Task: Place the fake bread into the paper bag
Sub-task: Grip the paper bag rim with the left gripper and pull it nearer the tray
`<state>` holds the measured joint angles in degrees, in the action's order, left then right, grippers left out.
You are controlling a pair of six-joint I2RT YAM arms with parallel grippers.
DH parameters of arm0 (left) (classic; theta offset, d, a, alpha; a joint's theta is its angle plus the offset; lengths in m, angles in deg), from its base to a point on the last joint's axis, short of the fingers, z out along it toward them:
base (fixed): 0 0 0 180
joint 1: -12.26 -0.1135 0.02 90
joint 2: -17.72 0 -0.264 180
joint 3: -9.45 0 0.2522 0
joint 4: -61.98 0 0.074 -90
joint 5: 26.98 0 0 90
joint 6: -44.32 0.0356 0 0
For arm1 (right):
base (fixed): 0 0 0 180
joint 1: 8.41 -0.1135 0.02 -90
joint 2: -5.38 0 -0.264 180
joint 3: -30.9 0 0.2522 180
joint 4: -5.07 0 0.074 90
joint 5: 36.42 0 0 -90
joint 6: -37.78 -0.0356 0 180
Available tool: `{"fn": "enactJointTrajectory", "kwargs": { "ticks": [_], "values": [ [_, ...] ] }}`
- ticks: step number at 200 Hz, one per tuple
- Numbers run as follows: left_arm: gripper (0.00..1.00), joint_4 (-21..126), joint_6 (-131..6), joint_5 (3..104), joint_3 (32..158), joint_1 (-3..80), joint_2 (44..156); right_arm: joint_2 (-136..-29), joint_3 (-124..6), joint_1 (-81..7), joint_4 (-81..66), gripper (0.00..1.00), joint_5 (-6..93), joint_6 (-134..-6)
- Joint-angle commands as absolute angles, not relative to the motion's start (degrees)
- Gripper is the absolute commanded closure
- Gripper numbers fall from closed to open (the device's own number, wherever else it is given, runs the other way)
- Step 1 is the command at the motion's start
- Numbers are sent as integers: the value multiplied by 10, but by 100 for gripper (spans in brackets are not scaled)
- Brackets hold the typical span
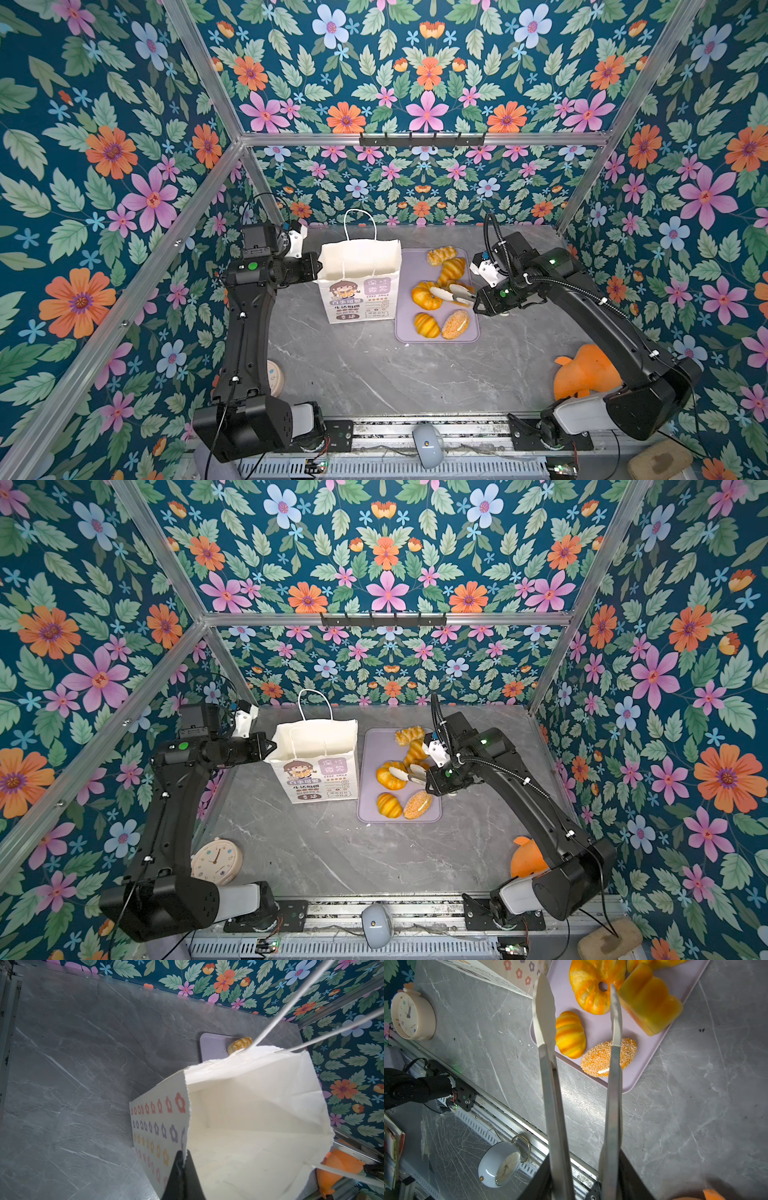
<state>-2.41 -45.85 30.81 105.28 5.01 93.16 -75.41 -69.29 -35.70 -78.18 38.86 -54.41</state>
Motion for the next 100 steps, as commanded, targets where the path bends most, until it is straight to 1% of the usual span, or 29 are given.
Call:
{"fn": "enactJointTrajectory", "kwargs": {
  "ticks": [1, 28, 33, 37, 48, 60, 74, 86, 100],
  "values": [
    [99, -18, -444, 305, 1066, 50, 949, -743, -692, -357, -794, 59, 411, -516],
    [94, -20, -435, 345, 1078, 50, 957, -745, -697, -357, -815, 59, 452, -506],
    [90, -22, -432, 353, 1082, 50, 958, -744, -697, -357, -818, 59, 452, -500],
    [86, -23, -432, 358, 1084, 50, 961, -744, -696, -357, -820, 59, 451, -494],
    [69, -23, -430, 367, 1091, 50, 968, -740, -692, -357, -821, 59, 448, -482],
    [58, -19, -430, 370, 1095, 50, 976, -738, -694, -358, -820, 59, 455, -478],
    [51, -16, -433, 374, 1103, 50, 982, -743, -706, -358, -824, 58, 451, -487],
    [47, -15, -436, 382, 1113, 50, 983, -752, -714, -361, -829, 58, 436, -502],
    [43, -11, -440, 392, 1122, 50, 979, -764, -718, -378, -832, 58, 449, -529]
  ]
}}
